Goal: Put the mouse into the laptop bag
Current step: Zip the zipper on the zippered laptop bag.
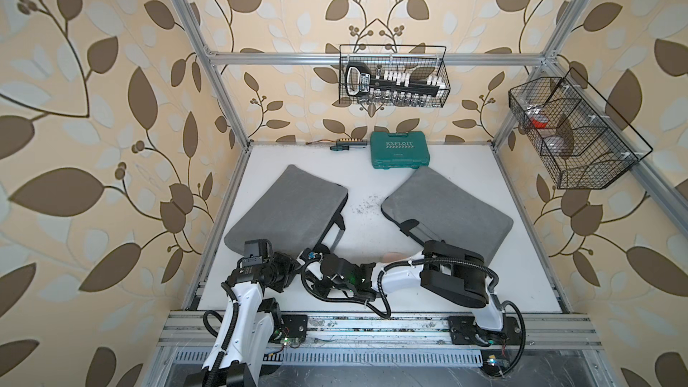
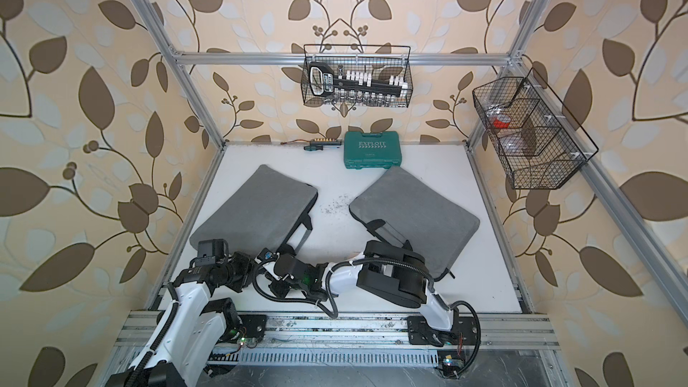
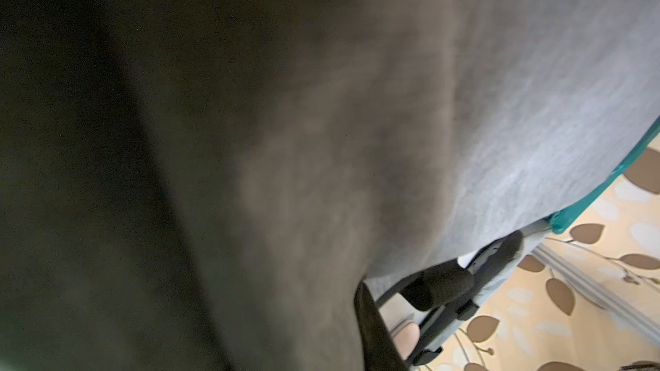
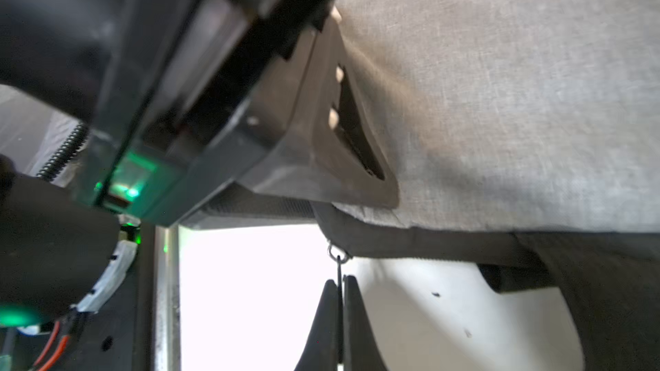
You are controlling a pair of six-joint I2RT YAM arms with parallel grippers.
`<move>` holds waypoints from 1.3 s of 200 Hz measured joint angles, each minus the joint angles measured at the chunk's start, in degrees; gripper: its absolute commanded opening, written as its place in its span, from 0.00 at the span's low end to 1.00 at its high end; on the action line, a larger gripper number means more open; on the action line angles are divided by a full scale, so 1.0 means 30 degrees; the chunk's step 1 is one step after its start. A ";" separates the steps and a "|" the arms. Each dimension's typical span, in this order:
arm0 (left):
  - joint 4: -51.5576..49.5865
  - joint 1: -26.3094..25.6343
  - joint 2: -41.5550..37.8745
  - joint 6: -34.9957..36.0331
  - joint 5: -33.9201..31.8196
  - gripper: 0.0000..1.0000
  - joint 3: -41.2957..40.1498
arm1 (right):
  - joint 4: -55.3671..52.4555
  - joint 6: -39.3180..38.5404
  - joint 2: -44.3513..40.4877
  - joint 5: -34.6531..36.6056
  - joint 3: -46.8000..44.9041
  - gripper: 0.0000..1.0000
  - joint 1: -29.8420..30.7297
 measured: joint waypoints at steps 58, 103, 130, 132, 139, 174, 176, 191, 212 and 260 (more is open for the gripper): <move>-0.0495 -0.0007 -0.0313 0.0262 0.0080 0.00 0.0561 | -0.0889 0.0780 -0.0182 0.1778 0.0066 0.00 -0.0743; -0.1603 -0.0015 -0.1195 0.0474 0.0262 0.00 0.1457 | -0.2433 0.2317 -0.0845 0.2863 -0.0189 0.00 -0.3424; -0.2069 -0.0044 -0.1311 0.0619 0.0845 0.00 0.1923 | -0.2994 0.3373 -0.1727 0.3075 -0.0554 0.00 -0.4481; -0.2098 -0.0044 -0.1311 0.0641 0.0867 0.00 0.1953 | -0.3045 0.3468 -0.1800 0.3104 -0.0605 0.00 -0.4568; -0.2222 -0.0051 -0.1319 0.0743 0.0947 0.00 0.2047 | -0.3177 0.3738 -0.2025 0.3133 -0.0809 0.00 -0.4838; -0.3424 -0.0036 -0.1515 0.1311 0.0379 0.00 0.2601 | -0.4495 0.4954 -0.2623 0.3876 -0.1435 0.00 -0.6819; -0.3526 -0.0036 -0.1530 0.1333 0.0313 0.00 0.2659 | -0.4575 0.5005 -0.2637 0.3949 -0.1450 0.00 -0.6951; -0.4095 -0.0036 -0.1617 0.1501 -0.0095 0.00 0.3024 | -0.4911 0.5435 -0.2776 0.4364 -0.1676 0.00 -0.7847; -0.4488 0.0022 -0.1370 0.1719 -0.0729 0.00 0.3388 | -0.5238 0.5858 -0.3351 0.4881 -0.2317 0.00 -0.8619; -0.4459 0.2710 0.3293 0.3133 -0.0729 0.00 0.5180 | -0.5814 0.6033 -0.4211 0.5151 -0.3016 0.00 -0.9085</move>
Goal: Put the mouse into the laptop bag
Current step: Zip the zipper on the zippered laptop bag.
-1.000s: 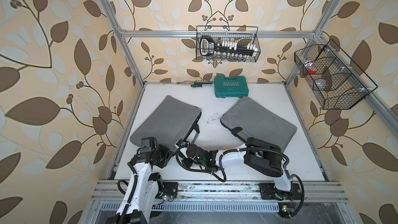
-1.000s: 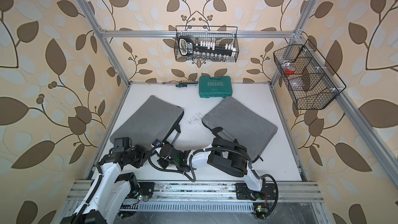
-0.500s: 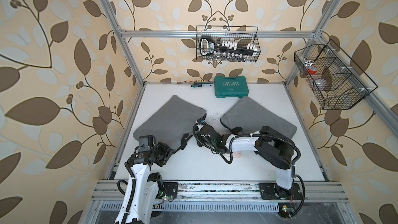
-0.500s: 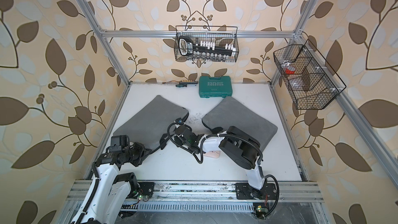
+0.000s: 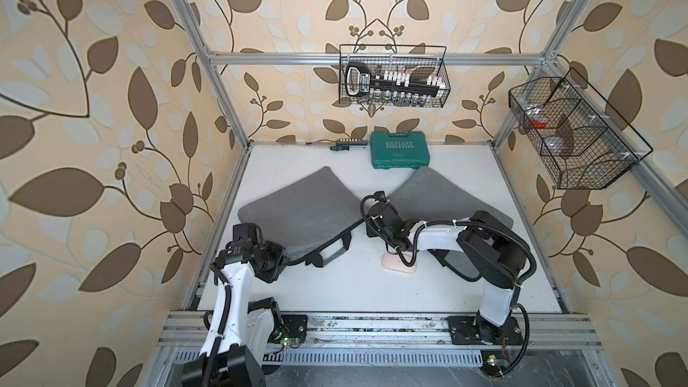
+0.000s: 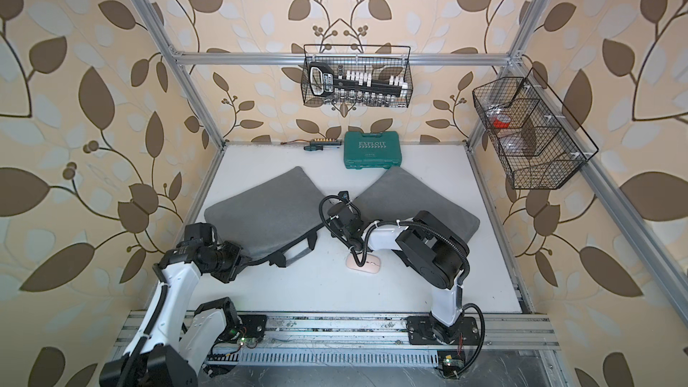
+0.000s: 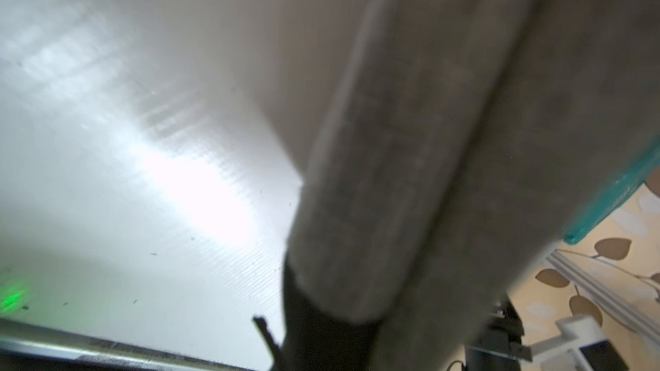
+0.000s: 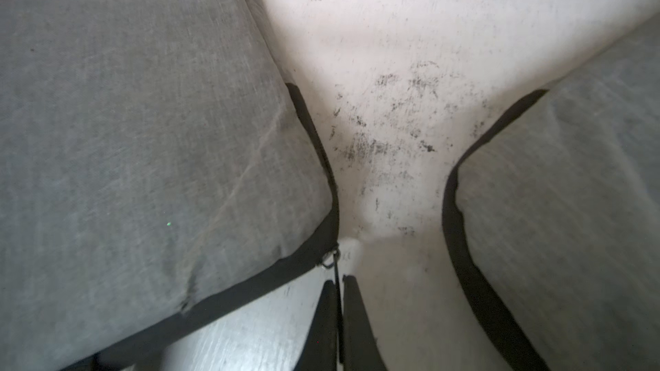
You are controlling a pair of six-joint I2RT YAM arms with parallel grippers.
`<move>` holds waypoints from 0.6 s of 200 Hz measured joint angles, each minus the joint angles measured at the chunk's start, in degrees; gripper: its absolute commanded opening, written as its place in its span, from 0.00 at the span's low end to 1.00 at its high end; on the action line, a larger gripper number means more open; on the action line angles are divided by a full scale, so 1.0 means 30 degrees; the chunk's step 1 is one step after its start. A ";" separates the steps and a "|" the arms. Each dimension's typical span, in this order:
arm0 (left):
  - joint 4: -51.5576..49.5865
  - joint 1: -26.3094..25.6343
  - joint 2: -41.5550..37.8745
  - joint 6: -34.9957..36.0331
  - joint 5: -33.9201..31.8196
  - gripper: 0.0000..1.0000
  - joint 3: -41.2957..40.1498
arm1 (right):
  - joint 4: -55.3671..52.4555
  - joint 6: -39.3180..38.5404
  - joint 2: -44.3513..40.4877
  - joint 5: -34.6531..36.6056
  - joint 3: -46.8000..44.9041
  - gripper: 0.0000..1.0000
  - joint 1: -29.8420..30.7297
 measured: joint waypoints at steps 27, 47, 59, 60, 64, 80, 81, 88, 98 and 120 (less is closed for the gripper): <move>0.0124 0.1668 0.2645 0.0896 0.0721 0.00 0.1290 | 0.0087 0.0007 -0.0721 -0.0066 -0.0627 0.00 0.0080; 0.0750 0.1807 0.3942 0.1188 0.1268 0.36 0.2098 | 0.0117 0.0015 -0.1559 0.0000 -0.1362 0.00 0.0270; 0.1268 0.1800 0.4925 0.1268 0.1362 0.81 0.2703 | 0.0124 0.0015 -0.2018 0.0299 -0.1829 0.00 0.0444; 0.1341 0.1800 0.5064 0.1246 0.1341 0.84 0.2798 | 0.0117 0.0015 -0.2076 0.0364 -0.1880 0.00 0.0495; 0.1588 0.1800 0.5377 0.1239 0.1341 0.93 0.3053 | 0.0095 0.0015 -0.2229 0.0554 -0.2055 0.00 0.0605; 0.2696 0.1341 0.6572 0.1209 0.1115 0.99 0.4408 | -0.0211 0.0007 -0.2565 0.1064 -0.2361 0.00 0.1253; 0.2739 0.1297 0.6601 0.1209 0.1078 0.99 0.4452 | -0.0240 0.0007 -0.2565 0.1100 -0.2361 0.00 0.1333; 0.3206 0.0663 0.6732 0.1158 0.0729 0.99 0.4903 | -0.0313 0.0007 -0.2557 0.1311 -0.2346 0.00 0.1858; 0.3701 -0.0568 0.6681 0.0991 0.0328 0.99 0.5377 | -0.0474 0.0015 -0.2535 0.1486 -0.2310 0.00 0.2783; 0.4182 -0.3009 0.6069 0.0539 -0.0007 0.99 0.5530 | -0.0663 -0.0087 -0.1989 0.1537 -0.1413 0.00 0.5253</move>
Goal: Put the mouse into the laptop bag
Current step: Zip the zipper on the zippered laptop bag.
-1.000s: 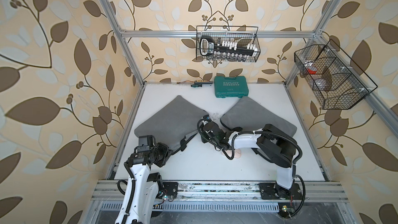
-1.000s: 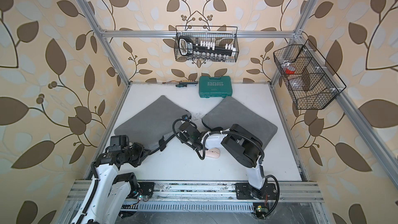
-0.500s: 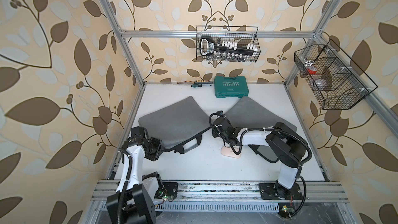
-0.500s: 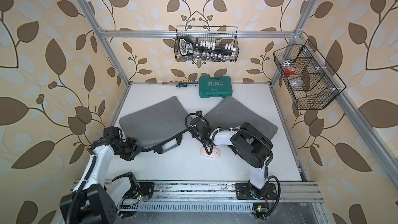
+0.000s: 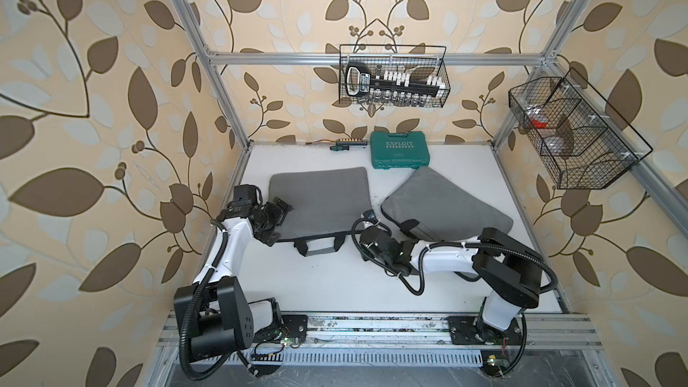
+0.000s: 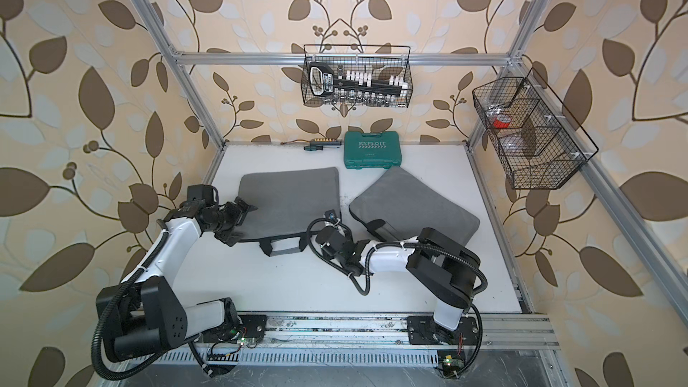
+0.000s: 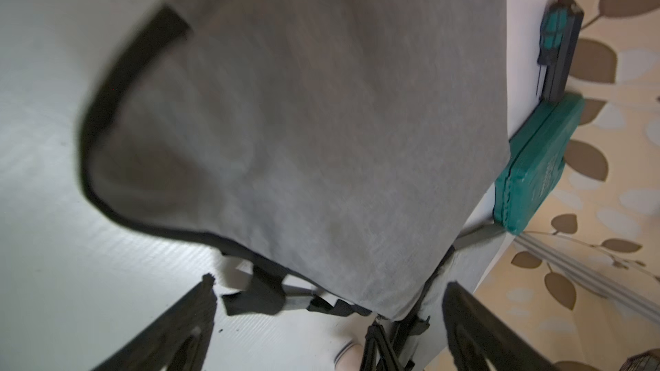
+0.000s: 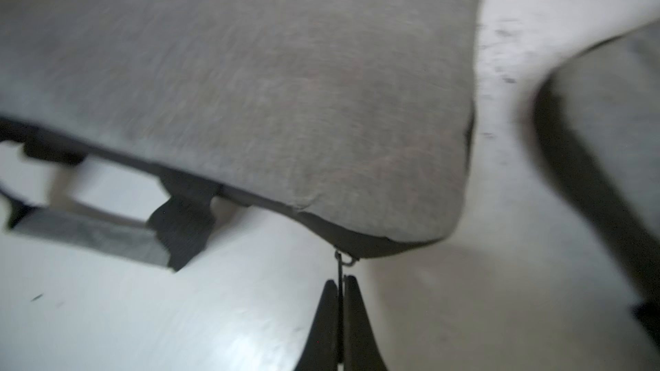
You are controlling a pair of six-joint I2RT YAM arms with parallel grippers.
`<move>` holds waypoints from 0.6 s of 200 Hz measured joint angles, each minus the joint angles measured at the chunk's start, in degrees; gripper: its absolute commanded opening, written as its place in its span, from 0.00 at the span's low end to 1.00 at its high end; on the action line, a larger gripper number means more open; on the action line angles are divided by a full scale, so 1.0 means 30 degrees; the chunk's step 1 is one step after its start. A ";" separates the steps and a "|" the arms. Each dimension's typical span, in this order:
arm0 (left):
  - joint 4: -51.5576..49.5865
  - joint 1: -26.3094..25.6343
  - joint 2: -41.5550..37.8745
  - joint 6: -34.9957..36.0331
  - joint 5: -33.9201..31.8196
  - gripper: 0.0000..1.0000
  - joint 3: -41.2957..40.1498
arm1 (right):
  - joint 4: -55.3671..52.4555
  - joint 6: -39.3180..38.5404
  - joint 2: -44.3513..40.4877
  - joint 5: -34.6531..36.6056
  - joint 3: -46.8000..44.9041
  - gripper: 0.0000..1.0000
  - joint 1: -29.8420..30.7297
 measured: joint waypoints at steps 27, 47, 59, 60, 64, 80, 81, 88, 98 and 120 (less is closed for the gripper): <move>-0.0117 -0.0882 -0.2178 -0.0896 -0.0335 0.99 -0.1377 | 0.0109 -0.0226 0.0969 -0.0321 0.1610 0.00 0.2412; 0.0138 -0.1246 -0.5129 -0.1960 -0.0248 0.99 -0.3774 | 0.0328 -0.0444 0.1355 -0.0576 0.2310 0.00 0.3475; 0.0335 -0.1792 -0.6863 -0.2754 -0.0153 0.99 -0.5384 | 0.0525 -0.0576 0.1370 -0.0780 0.2448 0.00 0.3818; 0.0342 -0.1836 -0.6972 -0.2812 -0.0131 0.99 -0.5479 | 0.0539 -0.0576 0.1370 -0.0794 0.2448 0.00 0.3832; 0.0372 -0.2055 -0.7497 -0.3053 -0.0102 0.99 -0.5967 | 0.0685 -0.0605 0.1370 -0.0896 0.2448 0.00 0.3920; 0.0517 -0.2812 -0.9304 -0.4146 0.0124 0.99 -0.7737 | 0.1144 -0.0707 0.1370 -0.1413 0.2433 0.00 0.4138; 0.0525 -0.2885 -0.9449 -0.4299 0.0138 0.99 -0.7861 | 0.1173 -0.0707 0.1370 -0.1428 0.2441 0.00 0.4146; 0.0627 -0.3169 -1.0061 -0.4743 0.0219 0.99 -0.8480 | 0.1399 -0.0721 0.1370 -0.1581 0.2433 0.00 0.4218; 0.0823 -0.3526 -1.0681 -0.5289 0.0248 0.99 -0.9143 | 0.1639 -0.0736 0.1370 -0.1741 0.2433 0.00 0.4299; 0.1064 -0.4182 -1.1169 -0.5996 0.0204 0.99 -0.9675 | 0.1807 -0.0736 0.1370 -0.1712 0.2441 0.00 0.4656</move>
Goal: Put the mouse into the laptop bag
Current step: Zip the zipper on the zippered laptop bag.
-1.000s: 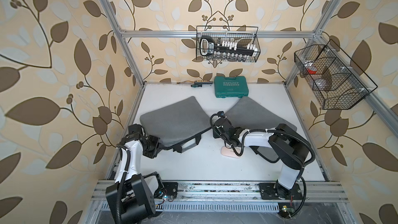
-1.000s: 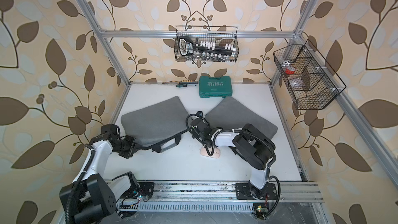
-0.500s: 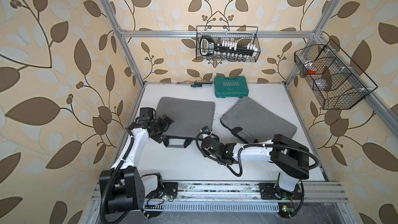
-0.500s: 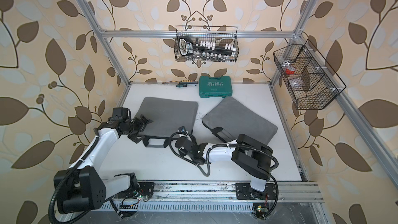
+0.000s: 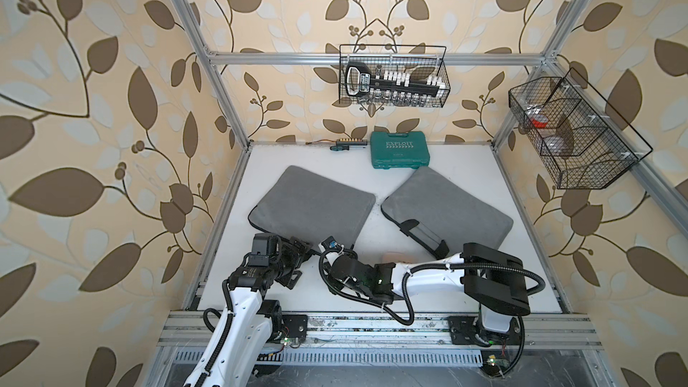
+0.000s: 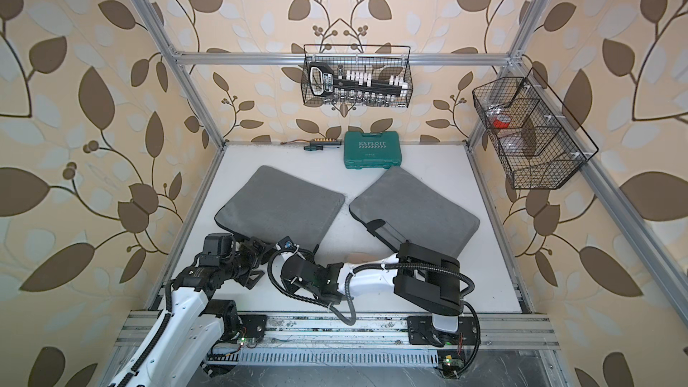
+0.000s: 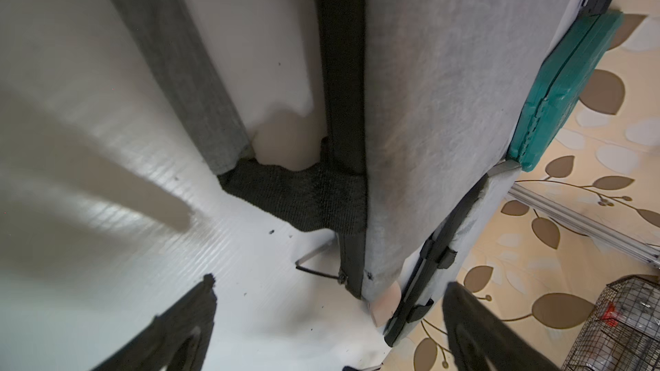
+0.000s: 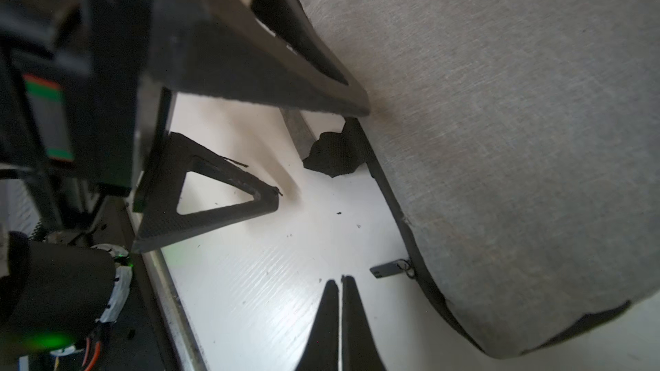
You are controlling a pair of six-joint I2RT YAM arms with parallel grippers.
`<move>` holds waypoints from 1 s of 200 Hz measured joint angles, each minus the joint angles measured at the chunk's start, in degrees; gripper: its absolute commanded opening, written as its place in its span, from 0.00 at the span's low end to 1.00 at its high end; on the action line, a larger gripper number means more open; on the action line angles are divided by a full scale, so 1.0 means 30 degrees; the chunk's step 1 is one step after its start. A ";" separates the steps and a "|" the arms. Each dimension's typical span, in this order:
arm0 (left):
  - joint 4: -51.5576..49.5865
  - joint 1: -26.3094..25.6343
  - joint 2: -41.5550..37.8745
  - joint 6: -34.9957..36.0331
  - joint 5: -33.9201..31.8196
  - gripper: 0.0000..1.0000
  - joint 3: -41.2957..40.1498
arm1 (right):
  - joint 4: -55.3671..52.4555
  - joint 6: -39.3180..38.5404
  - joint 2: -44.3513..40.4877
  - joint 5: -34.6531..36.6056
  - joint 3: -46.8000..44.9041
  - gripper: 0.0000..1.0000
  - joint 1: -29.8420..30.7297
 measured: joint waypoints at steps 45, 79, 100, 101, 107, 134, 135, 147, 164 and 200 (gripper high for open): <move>0.1173 -0.0197 0.1865 -0.0087 -0.0503 0.99 0.0087 | -0.2557 0.1617 0.0270 0.1894 0.0408 0.32 0.0794; -0.0386 -0.0197 0.2739 0.0750 -0.2186 0.99 0.1603 | -0.4707 0.3453 0.1865 0.2827 0.1443 0.57 0.0954; -0.1778 -0.0197 0.1989 0.1166 -0.3723 0.99 0.3089 | -0.6455 0.4481 0.3300 0.3577 0.3133 0.66 0.0969; -0.1821 -0.0197 0.1945 0.1188 -0.3781 0.99 0.3133 | -0.6586 0.4575 0.3388 0.3665 0.3279 0.66 0.0969; -0.2215 -0.0197 0.1610 0.1260 -0.4211 0.99 0.3504 | -0.7038 0.4845 0.3716 0.3832 0.3854 0.67 0.0962; -0.3745 -0.0197 0.0270 0.1464 -0.5632 0.99 0.4357 | -0.8466 0.6003 0.5122 0.4415 0.6135 0.67 0.0721; -0.3810 -0.0197 0.0211 0.1479 -0.5668 0.99 0.4371 | -0.8510 0.6047 0.5166 0.4452 0.6215 0.67 0.0699; -0.4240 -0.0189 -0.0160 0.1610 -0.5945 0.99 0.4408 | -0.8808 0.6543 0.5588 0.4619 0.6863 0.67 0.0495; -0.4656 -0.0197 -0.0160 0.1756 -0.5989 0.99 0.4408 | -0.9209 0.7351 0.5982 0.4852 0.7526 0.65 0.0197; -0.4765 -0.0189 0.0707 0.2208 -0.5858 0.99 0.4408 | -0.9216 0.8495 0.6033 0.5661 0.7308 0.31 -0.0525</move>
